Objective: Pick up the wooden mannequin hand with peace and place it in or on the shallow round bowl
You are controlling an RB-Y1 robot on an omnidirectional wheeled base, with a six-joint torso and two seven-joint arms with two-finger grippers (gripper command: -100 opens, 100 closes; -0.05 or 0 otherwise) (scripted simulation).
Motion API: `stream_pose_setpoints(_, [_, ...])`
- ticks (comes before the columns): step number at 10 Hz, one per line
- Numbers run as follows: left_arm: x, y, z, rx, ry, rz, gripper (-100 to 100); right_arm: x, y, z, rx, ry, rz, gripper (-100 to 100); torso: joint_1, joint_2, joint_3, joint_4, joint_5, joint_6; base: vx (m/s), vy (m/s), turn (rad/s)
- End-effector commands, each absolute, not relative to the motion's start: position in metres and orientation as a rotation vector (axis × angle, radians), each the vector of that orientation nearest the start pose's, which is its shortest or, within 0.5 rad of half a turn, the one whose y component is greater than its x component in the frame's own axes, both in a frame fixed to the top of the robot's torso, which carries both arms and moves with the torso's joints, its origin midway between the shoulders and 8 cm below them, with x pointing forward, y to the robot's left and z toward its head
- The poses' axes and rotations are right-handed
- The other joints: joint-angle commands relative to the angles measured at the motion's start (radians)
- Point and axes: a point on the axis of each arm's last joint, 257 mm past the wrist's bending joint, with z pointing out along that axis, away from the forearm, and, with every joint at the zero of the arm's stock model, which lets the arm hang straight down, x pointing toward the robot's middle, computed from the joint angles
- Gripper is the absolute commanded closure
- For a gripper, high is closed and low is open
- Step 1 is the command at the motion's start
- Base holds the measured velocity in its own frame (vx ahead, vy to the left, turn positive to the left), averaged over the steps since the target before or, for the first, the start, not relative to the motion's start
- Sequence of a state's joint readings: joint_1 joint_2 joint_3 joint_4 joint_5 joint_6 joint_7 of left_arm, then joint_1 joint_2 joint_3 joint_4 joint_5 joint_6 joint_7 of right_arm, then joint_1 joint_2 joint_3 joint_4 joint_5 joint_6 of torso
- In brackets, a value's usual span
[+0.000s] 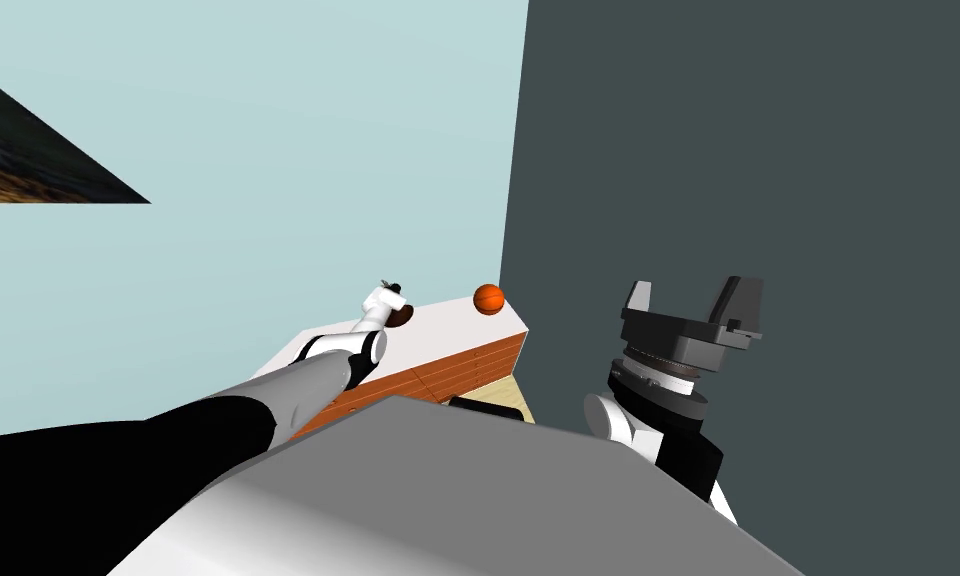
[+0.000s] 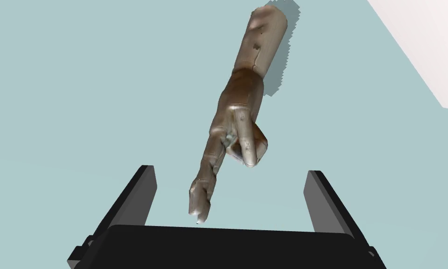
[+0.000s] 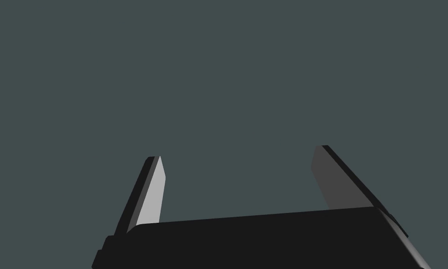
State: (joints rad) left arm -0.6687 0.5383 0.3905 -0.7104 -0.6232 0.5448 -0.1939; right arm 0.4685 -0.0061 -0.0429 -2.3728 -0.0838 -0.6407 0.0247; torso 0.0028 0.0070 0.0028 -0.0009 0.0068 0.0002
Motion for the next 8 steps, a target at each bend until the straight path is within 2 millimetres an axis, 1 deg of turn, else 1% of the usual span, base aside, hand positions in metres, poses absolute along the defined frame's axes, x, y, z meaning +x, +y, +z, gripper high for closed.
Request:
stream_pose_setpoints(1, [0.577,0.643,-0.197,-1.206,1.549,0.291,-100,0.292,-0.289,0.097,0.475,0.387,1.351,0,0.000,0.000,0.000,0.000,0.000,0.000,-0.088,0.028,-0.069])
stream_pose_setpoints(4, [0.583,0.644,-0.179,-1.218,1.541,0.301,-100,0.292,-0.289,0.097,0.476,0.387,1.351,0,0.000,-0.001,-0.001,0.000,0.000,0.000,-0.060,0.033,-0.060])
stream_pose_setpoints(5, [0.582,0.645,-0.184,-1.215,1.542,0.298,-100,0.292,-0.289,0.097,0.476,0.387,1.351,0,0.000,-0.002,-0.001,0.000,0.000,0.000,-0.020,0.012,-0.012])
stream_pose_setpoints(6, [0.582,0.645,-0.184,-1.216,1.542,0.300,0,0.292,-0.289,0.097,0.476,0.387,1.350,0,-0.001,-0.004,-0.002,-0.001,0.000,0.000,0.000,0.000,0.000])
stream_pose_setpoints(8, [0.582,0.645,-0.184,-1.216,1.542,0.300,0,0.292,-0.289,0.097,0.476,0.387,1.350,0,-0.002,-0.005,-0.003,-0.001,0.000,0.000,0.000,0.000,0.000])
